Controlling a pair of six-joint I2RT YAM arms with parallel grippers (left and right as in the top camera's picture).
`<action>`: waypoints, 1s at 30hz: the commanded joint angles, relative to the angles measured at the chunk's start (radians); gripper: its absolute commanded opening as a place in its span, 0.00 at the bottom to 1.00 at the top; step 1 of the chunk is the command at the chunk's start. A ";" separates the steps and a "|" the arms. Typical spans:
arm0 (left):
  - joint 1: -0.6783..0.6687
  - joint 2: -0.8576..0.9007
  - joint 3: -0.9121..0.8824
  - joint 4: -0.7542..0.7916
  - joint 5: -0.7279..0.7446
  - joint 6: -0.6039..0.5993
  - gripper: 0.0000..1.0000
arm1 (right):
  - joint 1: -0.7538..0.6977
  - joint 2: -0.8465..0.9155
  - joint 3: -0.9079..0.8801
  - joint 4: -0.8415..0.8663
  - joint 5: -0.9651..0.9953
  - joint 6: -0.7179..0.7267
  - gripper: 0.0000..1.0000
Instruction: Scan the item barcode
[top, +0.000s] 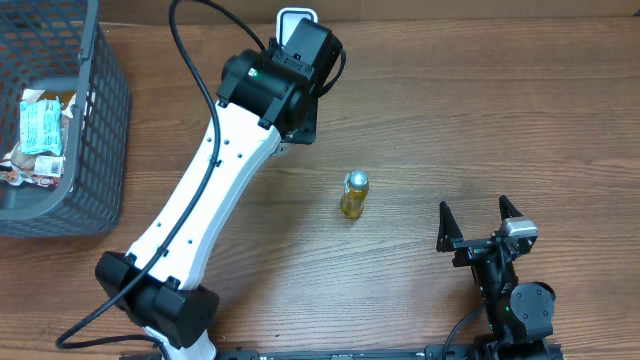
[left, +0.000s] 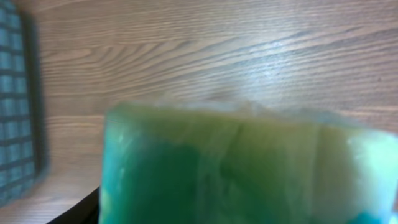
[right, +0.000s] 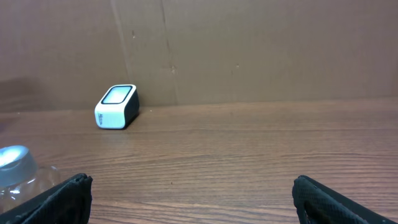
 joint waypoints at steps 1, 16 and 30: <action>0.027 -0.022 -0.109 0.097 0.062 -0.031 0.13 | -0.006 -0.010 -0.011 0.003 -0.002 -0.004 1.00; 0.033 -0.021 -0.484 0.607 0.208 -0.055 0.17 | -0.006 -0.010 -0.011 0.003 -0.002 -0.004 1.00; 0.012 -0.013 -0.658 0.781 0.214 -0.048 0.25 | -0.006 -0.010 -0.011 0.003 -0.002 -0.004 1.00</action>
